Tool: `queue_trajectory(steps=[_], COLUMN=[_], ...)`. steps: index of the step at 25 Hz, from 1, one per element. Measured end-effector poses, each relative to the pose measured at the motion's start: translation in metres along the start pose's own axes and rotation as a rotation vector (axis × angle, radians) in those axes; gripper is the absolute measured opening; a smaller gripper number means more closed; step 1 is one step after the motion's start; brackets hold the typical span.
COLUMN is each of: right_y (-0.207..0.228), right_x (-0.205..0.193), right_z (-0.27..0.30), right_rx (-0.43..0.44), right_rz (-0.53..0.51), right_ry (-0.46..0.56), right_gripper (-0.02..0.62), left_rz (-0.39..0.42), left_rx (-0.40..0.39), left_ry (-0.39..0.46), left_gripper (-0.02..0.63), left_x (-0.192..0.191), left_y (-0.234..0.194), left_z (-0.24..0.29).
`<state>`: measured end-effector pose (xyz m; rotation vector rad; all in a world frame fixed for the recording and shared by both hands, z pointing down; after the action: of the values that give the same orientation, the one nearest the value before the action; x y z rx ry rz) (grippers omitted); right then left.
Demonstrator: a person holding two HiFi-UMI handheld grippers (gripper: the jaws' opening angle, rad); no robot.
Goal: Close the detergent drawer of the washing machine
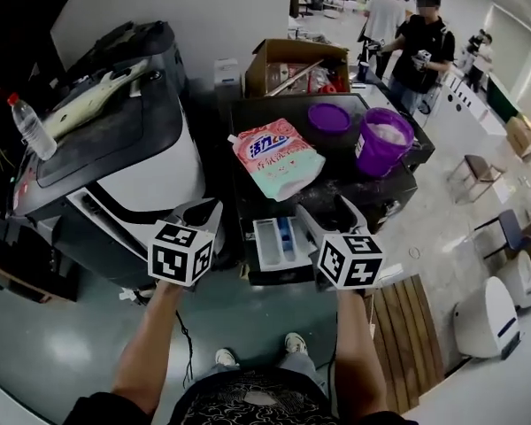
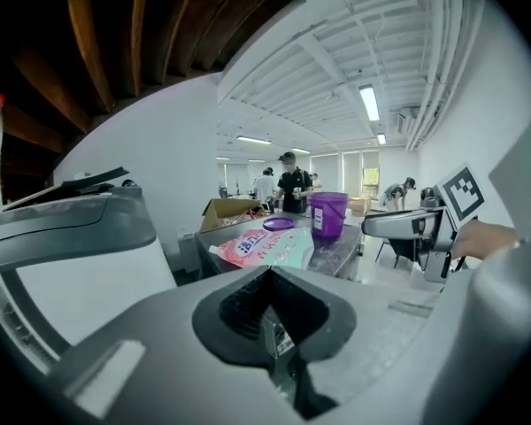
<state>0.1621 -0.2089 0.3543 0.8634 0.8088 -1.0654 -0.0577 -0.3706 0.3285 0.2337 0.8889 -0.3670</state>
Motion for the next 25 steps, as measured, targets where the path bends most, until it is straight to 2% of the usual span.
queue_trajectory(steps=[6,13,20,25], right_y=[-0.006,-0.013,-0.021,-0.026], right_x=[-0.030,-0.072,-0.117,-0.144], right_z=[-0.020,-0.035,-0.049,-0.050], right_rx=[-0.091,-0.159,-0.182,-0.172], right_rz=[0.088,0.180,0.283,0.346], right_ry=[0.022,0.030,0.043,0.059], right_gripper=[0.385,0.385,0.381,0.367], left_rz=[0.073,0.163,0.243,0.275], left_rx=[-0.097,-0.171,-0.241,-0.260], left_ry=[-0.017,-0.038,-0.054,-0.066], left_gripper=[0.000,0.000,0.000,0.000], left_x=[-0.005,-0.009,-0.014,-0.021], left_y=[0.002,0.015,0.037,0.045], left_z=[0.010,0.019,0.026,0.028])
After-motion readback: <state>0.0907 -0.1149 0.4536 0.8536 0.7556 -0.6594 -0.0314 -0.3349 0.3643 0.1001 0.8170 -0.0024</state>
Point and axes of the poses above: the fingertips, and each gripper's own axes: z forward along the fingers, y to its right, x out of its top, the point moved 9 cm from there along -z, backward along the fingers, and after that the axes turned 13 degrees about -y, right-handed, at the moved point
